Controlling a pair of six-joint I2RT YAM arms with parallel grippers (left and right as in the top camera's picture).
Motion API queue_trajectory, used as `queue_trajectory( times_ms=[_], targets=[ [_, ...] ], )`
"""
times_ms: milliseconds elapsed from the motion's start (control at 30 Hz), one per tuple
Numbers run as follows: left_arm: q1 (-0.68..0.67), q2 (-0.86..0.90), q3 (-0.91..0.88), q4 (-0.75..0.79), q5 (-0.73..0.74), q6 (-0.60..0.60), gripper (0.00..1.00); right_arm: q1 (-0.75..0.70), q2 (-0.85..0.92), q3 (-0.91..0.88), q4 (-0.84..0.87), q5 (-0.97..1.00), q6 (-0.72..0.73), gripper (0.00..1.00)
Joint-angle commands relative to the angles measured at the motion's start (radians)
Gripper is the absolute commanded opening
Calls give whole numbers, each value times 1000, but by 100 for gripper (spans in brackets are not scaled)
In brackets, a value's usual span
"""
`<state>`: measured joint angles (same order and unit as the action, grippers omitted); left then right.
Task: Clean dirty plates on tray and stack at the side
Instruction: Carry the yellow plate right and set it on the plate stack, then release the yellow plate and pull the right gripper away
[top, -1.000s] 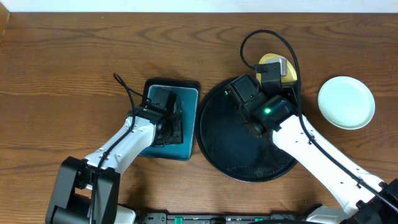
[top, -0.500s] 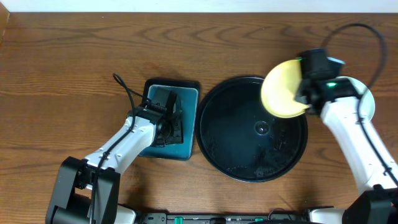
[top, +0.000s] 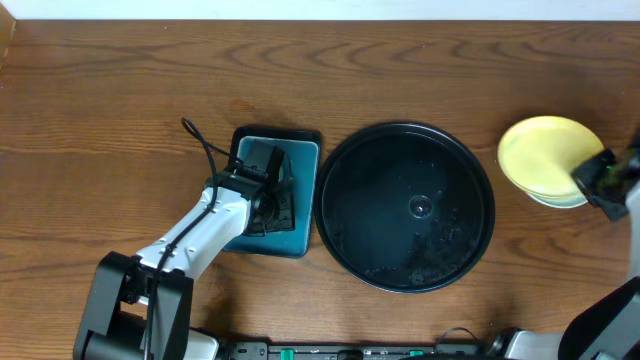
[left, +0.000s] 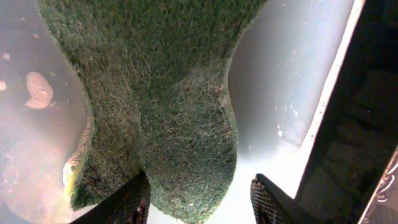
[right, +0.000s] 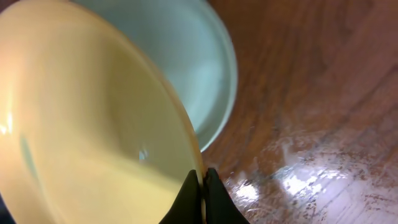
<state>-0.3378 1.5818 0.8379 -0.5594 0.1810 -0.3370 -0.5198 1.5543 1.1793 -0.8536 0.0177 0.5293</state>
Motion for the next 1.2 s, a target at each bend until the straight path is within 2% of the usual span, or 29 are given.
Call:
queue_trajectory(
  times_ms=[0,233,333,400,633,900,967,1167],
  targets=[
    [-2,6,-24,5,-13,-1,54,-66,31,-10,16,-65,16,1],
    [-2,6,-24,4,-13,-1,54,-136,87,-10,72,-105,16,1],
    [-2,6,-24,5,-13,-1,54,-133,103,-10,97,-113,16,20],
    [-2,6,-24,5,-13,-1,54,-133,116,-10,100,-123,11,27],
    [-2,6,-24,4,-12,-1,54,-133,175,-10,89,-220,-41,33],
    [-2,6,-24,4,-13,0,54,-117,213,-10,29,-349,-116,54],
    [-1,3,-17,-1,-13,8,61,-106,213,-10,14,-391,-154,58],
    [1,-42,75,-95,-13,72,70,-59,213,-10,-48,-480,-237,65]
  ],
)
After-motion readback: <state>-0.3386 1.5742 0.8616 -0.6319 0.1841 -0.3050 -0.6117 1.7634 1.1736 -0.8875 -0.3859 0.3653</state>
